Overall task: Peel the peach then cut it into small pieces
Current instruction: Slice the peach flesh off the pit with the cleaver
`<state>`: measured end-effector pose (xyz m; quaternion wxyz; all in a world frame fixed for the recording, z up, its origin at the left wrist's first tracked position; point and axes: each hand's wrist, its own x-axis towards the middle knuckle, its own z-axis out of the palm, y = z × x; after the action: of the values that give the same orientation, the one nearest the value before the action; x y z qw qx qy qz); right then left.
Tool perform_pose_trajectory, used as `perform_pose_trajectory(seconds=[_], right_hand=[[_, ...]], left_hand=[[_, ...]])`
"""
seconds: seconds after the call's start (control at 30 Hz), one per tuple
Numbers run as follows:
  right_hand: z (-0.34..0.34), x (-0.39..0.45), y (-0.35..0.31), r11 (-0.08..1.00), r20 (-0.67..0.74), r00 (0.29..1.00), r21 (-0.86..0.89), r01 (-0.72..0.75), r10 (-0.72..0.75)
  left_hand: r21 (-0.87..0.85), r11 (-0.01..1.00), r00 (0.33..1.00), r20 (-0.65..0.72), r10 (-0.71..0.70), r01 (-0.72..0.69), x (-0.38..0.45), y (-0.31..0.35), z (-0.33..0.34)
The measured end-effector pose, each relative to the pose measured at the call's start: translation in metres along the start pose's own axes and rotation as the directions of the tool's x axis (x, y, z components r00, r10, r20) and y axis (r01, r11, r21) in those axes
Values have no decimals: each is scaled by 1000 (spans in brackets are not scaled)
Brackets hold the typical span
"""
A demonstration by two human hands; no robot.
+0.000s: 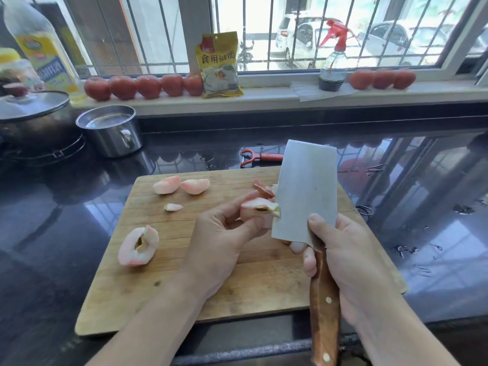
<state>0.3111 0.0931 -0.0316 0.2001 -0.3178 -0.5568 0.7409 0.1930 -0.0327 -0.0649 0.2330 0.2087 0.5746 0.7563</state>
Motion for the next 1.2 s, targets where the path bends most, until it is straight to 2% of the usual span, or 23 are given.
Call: perform_pose_trajectory(seconds=[0.13,0.57,0.73,0.97,1.2], right_hand=[[2,4,-4,998,-23,998,-22,51,-51],[1,2,-5,999,-10,1000,-51,2,-3],[3,10,-11,999,-30,999,18,-31,32],[1,4,-8,998,-19,1000,-62,-14,12],[5,9,-8,999,-29,999,-51,12,-14]], left_hand=[[28,1000,1000,21,-1,0,0,-2,-1],[71,997,999,46,14,-18,-1,-2,-2],[88,996,996,85,6,-13,0,-4,-4],[132,991,998,58,30,-38,0,-3,-3],[118,992,997,67,27,-35,-1,-2,-2]])
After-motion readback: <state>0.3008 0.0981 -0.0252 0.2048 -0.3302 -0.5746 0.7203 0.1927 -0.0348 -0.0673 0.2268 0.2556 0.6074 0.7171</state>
